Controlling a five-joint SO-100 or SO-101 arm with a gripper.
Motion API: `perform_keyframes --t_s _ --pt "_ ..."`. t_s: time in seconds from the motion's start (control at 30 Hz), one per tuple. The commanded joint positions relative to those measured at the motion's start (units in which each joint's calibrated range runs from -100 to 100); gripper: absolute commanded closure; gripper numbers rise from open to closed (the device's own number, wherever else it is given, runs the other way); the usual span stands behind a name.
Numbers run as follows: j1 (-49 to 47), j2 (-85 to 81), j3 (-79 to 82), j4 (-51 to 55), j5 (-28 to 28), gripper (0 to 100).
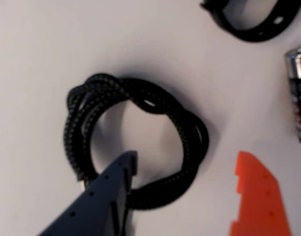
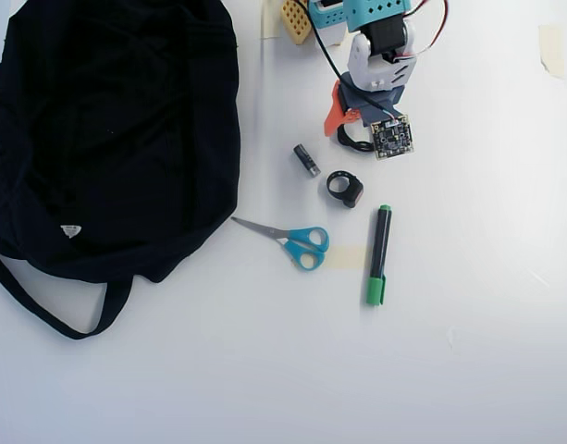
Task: Put the cable into the black bag
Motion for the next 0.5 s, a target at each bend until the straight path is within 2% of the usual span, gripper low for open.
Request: perform_keyframes --t_s 0.0,0.47 --pt "0.5 -0.9 2.4 -4.4 -0.2 74" --pt "2.1 -0.8 5.9 -5.4 -0.2 75"
